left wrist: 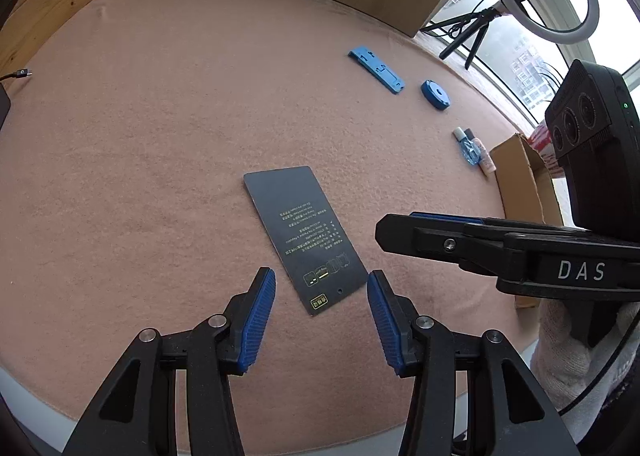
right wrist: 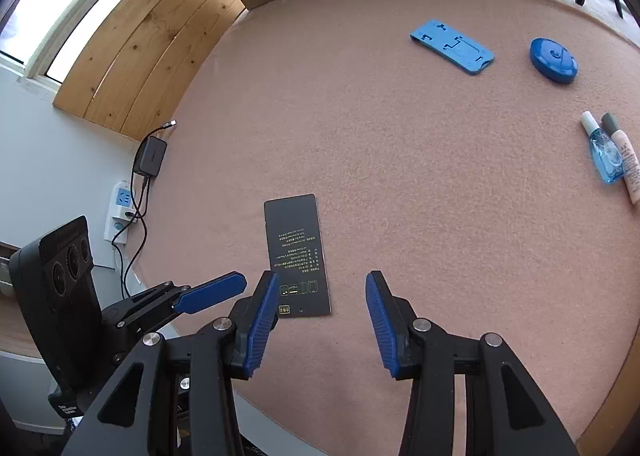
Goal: Organize objects
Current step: 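Grasp the black card on the table with the right tool, then carry the black card into the box with the right tool and release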
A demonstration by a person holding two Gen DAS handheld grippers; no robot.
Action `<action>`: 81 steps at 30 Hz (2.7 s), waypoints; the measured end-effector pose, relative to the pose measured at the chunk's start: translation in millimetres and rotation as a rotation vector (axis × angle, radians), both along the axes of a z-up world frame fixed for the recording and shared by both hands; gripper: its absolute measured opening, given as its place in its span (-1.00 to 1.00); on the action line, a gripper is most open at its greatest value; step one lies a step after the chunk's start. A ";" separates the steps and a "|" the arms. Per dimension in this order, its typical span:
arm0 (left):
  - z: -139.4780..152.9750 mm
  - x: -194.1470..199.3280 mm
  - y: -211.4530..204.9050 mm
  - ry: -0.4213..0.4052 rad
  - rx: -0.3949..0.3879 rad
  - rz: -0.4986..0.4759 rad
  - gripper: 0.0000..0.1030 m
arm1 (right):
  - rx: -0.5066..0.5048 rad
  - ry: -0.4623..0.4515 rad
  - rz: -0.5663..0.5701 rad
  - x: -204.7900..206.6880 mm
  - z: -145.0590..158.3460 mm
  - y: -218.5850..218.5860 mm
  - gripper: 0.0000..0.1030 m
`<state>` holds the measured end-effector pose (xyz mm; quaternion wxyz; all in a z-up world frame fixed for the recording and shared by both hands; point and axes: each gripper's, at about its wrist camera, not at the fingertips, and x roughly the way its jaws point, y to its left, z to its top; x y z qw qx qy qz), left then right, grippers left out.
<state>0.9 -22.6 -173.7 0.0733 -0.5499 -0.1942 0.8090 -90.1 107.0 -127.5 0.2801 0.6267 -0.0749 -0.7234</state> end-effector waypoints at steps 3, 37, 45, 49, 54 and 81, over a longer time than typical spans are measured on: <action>-2.4 -2.6 0.7 -0.006 0.014 0.000 0.00 | -0.010 -0.051 0.003 -6.5 -13.4 -8.0 -0.19; -3.5 -21.8 12.4 0.008 0.101 -0.008 0.02 | -0.004 -0.089 -0.010 -8.3 -17.4 -23.2 -0.40; 24.8 -32.1 39.9 0.066 0.107 -0.069 0.02 | -0.076 -0.055 -0.085 -7.2 3.6 12.6 -0.41; 38.3 -41.2 62.0 0.095 0.109 -0.112 0.02 | -0.082 -0.023 -0.122 -6.8 17.9 33.2 -0.41; 52.8 -57.4 98.1 0.123 0.124 -0.180 0.02 | -0.083 0.024 -0.183 -7.2 38.8 66.5 -0.41; 68.6 -137.3 338.5 0.171 0.171 -0.539 0.02 | -0.022 0.147 -0.556 -9.4 77.7 298.4 -0.41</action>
